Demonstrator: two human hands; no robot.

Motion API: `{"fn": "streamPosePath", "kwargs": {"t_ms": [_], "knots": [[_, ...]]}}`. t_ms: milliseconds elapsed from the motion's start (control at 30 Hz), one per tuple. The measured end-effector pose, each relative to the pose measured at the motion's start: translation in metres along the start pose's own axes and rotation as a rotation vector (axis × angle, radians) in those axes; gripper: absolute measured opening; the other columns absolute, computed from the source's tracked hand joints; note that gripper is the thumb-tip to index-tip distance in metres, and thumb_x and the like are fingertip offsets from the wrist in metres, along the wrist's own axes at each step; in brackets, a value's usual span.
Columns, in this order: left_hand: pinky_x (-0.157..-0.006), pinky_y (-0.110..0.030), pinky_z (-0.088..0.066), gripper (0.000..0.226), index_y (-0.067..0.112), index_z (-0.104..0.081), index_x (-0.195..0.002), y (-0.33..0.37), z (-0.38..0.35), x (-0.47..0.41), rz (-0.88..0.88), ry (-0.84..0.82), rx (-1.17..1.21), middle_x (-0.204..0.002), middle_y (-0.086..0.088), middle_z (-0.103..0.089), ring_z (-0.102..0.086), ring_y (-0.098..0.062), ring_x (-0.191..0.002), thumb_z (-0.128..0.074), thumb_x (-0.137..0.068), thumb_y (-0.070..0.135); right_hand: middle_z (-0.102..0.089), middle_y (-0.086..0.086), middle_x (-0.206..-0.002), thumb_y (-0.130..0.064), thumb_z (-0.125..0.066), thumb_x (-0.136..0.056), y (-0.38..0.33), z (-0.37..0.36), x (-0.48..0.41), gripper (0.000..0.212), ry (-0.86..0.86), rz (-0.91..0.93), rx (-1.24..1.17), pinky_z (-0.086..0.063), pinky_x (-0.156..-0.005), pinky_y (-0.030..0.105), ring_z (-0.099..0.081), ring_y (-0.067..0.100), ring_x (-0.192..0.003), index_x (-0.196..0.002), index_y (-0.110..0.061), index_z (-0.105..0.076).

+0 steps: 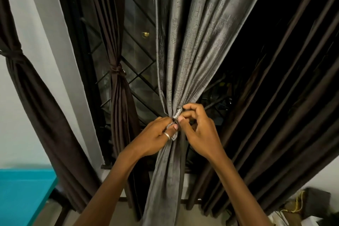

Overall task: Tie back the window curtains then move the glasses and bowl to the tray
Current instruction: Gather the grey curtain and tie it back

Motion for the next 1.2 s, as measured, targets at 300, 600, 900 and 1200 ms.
{"fn": "streamPosePath", "kwargs": {"t_ms": [300, 600, 900, 1200], "knots": [[-0.084, -0.047, -0.048, 0.045, 0.015, -0.059, -0.098, 0.005, 0.002, -0.001, 0.018, 0.004, 0.088, -0.089, -0.006, -0.059, -0.055, -0.019, -0.090, -0.037, -0.100, 0.055, -0.047, -0.003, -0.137, -0.009, -0.059, -0.099, 0.023, -0.003, 0.013, 0.046, -0.027, 0.290, 0.418, -0.047, -0.101, 0.027, -0.050, 0.012, -0.122, -0.144, -0.019, -0.052], [-0.083, -0.031, -0.047, 0.033, 0.023, -0.060, -0.097, 0.003, -0.001, -0.004, 0.016, -0.018, 0.138, -0.090, 0.004, -0.060, -0.057, -0.014, -0.091, -0.040, -0.103, 0.049, -0.050, -0.009, -0.146, -0.018, -0.063, -0.095, 0.017, 0.000, 0.020, 0.054, -0.011, 0.366, 0.747, -0.059, -0.067, 0.027, -0.069, 0.013, -0.094, -0.145, -0.025, -0.045], [-0.074, -0.012, -0.038, 0.037, 0.021, -0.060, -0.093, 0.008, 0.001, -0.013, 0.005, 0.027, -0.056, -0.085, 0.007, -0.058, -0.051, -0.004, -0.088, -0.034, -0.107, 0.044, -0.073, -0.004, -0.098, -0.022, -0.061, -0.094, 0.011, 0.005, 0.007, 0.037, -0.009, 0.299, 0.836, -0.033, -0.040, 0.027, -0.064, 0.022, -0.052, -0.129, -0.022, -0.048], [-0.071, -0.026, -0.039, 0.034, 0.017, -0.056, -0.093, 0.011, 0.000, -0.020, 0.005, 0.132, -0.196, -0.083, 0.011, -0.056, -0.052, -0.010, -0.083, -0.035, -0.109, 0.038, -0.063, -0.009, -0.091, -0.032, -0.057, -0.091, 0.020, 0.006, -0.008, 0.044, -0.180, 0.143, 0.593, -0.046, -0.051, 0.034, -0.060, 0.016, -0.062, -0.128, -0.031, -0.033]]}}
Point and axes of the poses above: each hand's wrist, its own x-axis away from the middle knuckle, its own z-axis out of the back of the hand, y = z × x, the point moved 1 cm from there along -x, towards the middle knuckle
